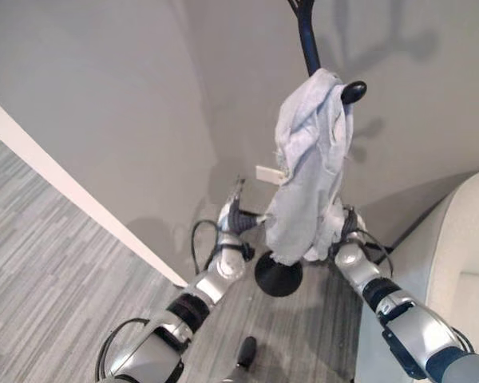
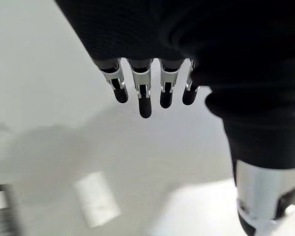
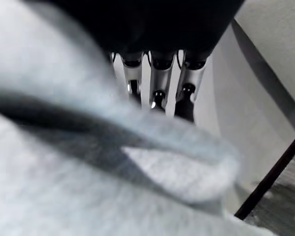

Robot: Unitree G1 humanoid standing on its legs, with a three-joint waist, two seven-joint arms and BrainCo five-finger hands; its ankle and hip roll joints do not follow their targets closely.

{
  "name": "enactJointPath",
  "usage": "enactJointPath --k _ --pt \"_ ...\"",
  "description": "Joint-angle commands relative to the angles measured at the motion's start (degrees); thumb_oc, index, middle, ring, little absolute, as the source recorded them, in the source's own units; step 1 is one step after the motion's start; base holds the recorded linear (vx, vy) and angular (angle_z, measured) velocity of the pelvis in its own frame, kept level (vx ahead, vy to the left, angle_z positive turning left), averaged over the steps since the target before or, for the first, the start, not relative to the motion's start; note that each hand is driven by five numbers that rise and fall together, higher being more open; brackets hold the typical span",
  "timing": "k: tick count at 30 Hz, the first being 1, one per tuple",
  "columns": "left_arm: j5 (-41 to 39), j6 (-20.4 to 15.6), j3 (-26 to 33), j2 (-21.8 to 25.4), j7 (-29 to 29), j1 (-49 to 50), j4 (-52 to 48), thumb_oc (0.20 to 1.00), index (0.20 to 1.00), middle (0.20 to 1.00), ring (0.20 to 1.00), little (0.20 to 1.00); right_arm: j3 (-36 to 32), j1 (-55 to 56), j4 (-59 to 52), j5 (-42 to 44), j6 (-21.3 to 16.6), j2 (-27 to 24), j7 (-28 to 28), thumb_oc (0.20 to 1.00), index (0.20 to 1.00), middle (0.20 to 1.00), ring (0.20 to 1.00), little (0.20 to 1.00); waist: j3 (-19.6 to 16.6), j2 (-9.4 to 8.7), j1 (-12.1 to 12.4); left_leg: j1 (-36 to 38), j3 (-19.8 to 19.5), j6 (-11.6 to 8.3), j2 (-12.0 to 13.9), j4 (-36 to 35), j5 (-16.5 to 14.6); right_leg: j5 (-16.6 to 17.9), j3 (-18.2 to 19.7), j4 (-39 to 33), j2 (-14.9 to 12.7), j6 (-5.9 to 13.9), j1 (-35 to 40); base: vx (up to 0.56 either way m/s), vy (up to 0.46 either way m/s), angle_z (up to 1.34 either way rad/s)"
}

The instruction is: Hang the clothes on the sofa on the clothes rack.

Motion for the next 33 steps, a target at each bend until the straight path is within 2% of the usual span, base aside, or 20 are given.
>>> enactJointPath --k 1,3,6,10,12,14,17,19,24,28,29,30,31,33 --pt "-3.30 -1.52 4.11 -0.54 0.22 -3.83 2.43 1.000 1.000 1.000 1.000 1.000 -0.57 -0.01 -4.16 -0.67 -1.85 -3.88 -1.14 1.000 1.000 1.000 1.000 1.000 2.31 -1.46 0.89 2.26 0.68 -0.82 3.50 0.24 -6.52 17.87 2.50 -0.51 -5.44 1.16 0.29 0.00 0.000 0.00" --pt "-4.95 -1.66 4.84 -1.43 -0.37 -1.75 5.23 1.000 1.000 1.000 1.000 1.000 -1.65 1.70 -4.34 -0.23 -1.89 -3.85 -1.40 1.000 1.000 1.000 1.000 1.000 2.00 -1.56 0.62 2.55 0.77 -0.75 3.64 0.24 -6.63 17.83 2.70 -0.33 -5.43 1.14 0.40 0.00 0.000 0.00" --pt "-12.06 -2.82 7.99 -2.95 -2.92 1.92 10.43 1.000 1.000 1.000 1.000 1.000 -2.76 6.18 -4.88 -0.51 -1.88 -3.27 -1.38 1.000 1.000 1.000 1.000 1.000 1.47 -1.54 0.04 3.22 1.06 -0.71 3.98 0.24 -6.77 17.87 2.93 -0.04 -5.36 1.20 0.50 0.00 0.000 0.00" --pt "-15.50 -5.14 10.41 -1.66 -8.20 7.73 12.74 1.000 1.000 1.000 1.000 1.000 -4.63 13.38 -7.44 -1.47 -2.67 -2.93 -0.27 1.000 1.000 1.000 1.000 1.000 0.58 -1.46 -1.18 4.01 1.52 -0.77 4.47 0.24 -7.18 18.03 3.25 0.16 -5.34 1.34 0.61 0.03 -0.006 -0.13" --pt "-19.43 -4.91 16.41 -1.55 -12.75 12.50 21.62 1.000 1.000 1.000 1.000 1.000 -6.45 21.64 -8.97 -1.63 -3.97 -1.70 1.91 1.000 1.000 1.000 1.000 1.000 -0.60 -1.18 -3.23 5.33 2.73 -0.91 5.06 0.24 -7.72 18.45 3.89 0.46 -5.52 1.54 0.55 0.06 0.003 -0.12" --pt "-20.02 -4.89 17.63 -1.60 -13.28 13.32 22.94 1.000 1.000 1.000 1.000 1.000 -6.78 22.96 -8.94 -1.38 -4.08 -1.36 2.42 1.000 1.000 1.000 1.000 1.000 -0.85 -1.01 -3.61 5.49 3.00 -0.94 5.20 0.24 -7.79 18.45 3.94 0.44 -5.55 1.59 0.55 0.03 0.014 -0.12" --pt "-25.77 -4.68 22.90 -2.32 -15.58 15.97 27.41 1.000 1.000 1.000 1.000 1.000 -7.64 26.87 -8.07 -0.70 -4.11 -0.12 3.56 1.000 1.000 1.000 1.000 1.000 -1.43 -0.48 -4.58 5.76 3.77 -0.97 5.29 0.24 -8.01 18.61 4.04 0.31 -5.67 1.68 0.37 0.02 0.030 -0.16" --pt "-27.60 -4.16 25.12 -2.81 -16.88 17.62 29.62 1.000 1.000 1.000 1.000 1.000 -8.68 28.91 -5.95 1.66 -4.26 1.35 4.90 1.000 1.000 1.000 1.000 1.000 -1.78 -0.20 -5.19 6.06 4.29 -0.95 5.35 0.24 -8.21 18.94 4.06 0.24 -5.77 1.75 0.31 0.02 0.030 -0.05" --pt "-28.77 -3.70 26.27 -3.79 -18.74 19.96 32.19 1.000 1.000 1.000 1.000 1.000 -9.82 31.31 -0.43 7.30 -4.39 3.50 7.87 1.000 1.000 1.000 1.000 1.000 -2.00 0.28 -5.59 6.47 5.02 -0.92 5.26 0.24 -8.42 19.52 3.90 0.17 -5.98 1.84 0.38 0.01 0.026 -0.08" --pt "-33.99 -2.66 28.37 -5.26 -20.38 21.00 35.17 1.000 1.000 1.000 1.000 1.000 -12.57 32.13 9.56 21.88 -3.03 7.03 14.93 1.000 1.000 1.000 1.000 1.000 -2.21 0.32 -5.00 6.93 5.36 -0.94 5.11 0.24 -8.65 19.90 2.97 0.12 -6.29 1.82 1.06 0.01 0.005 -0.03" --pt "-36.23 -2.24 28.90 -5.64 -20.92 20.75 35.43 1.000 1.000 1.000 1.000 1.000 -15.63 32.28 13.52 31.97 -2.00 8.41 17.93 1.000 1.000 1.000 1.000 1.000 -2.46 0.12 -4.44 7.14 5.29 -0.98 5.04 0.24 -8.81 19.84 2.20 0.05 -6.43 1.85 1.59 0.03 -0.014 0.08" --pt "-36.23 -2.24 28.90 -5.64 -20.92 20.74 35.43 1.000 1.000 1.000 1.000 1.000 -15.63 32.27 13.53 31.97 -2.00 8.41 17.94 1.000 1.000 1.000 1.000 1.000 -2.45 0.12 -4.45 7.15 5.28 -0.98 5.03 0.24 -8.81 19.84 2.20 0.04 -6.44 1.85 1.61 0.03 -0.022 0.12" --pt "-36.82 -1.65 28.39 -5.93 -21.53 20.08 35.72 1.000 1.000 1.000 1.000 1.000 -18.56 32.26 17.79 39.22 -1.10 9.13 19.57 1.000 1.000 1.000 1.000 1.000 -2.62 0.03 -3.90 7.34 5.16 -1.04 4.94 0.24 -8.96 19.78 1.65 -0.07 -6.53 1.88 2.14 0.02 -0.011 0.09" --pt "-35.19 -0.92 26.61 -6.19 -22.46 19.40 36.01 1.000 1.000 1.000 1.000 1.000 -21.04 31.96 21.06 43.11 -0.81 9.44 20.33 1.000 1.000 1.000 1.000 1.000 -2.73 0.11 -3.72 7.47 5.02 -1.09 4.89 0.24 -9.07 19.71 1.30 -0.27 -6.66 1.95 2.48 0.02 -0.008 0.09"
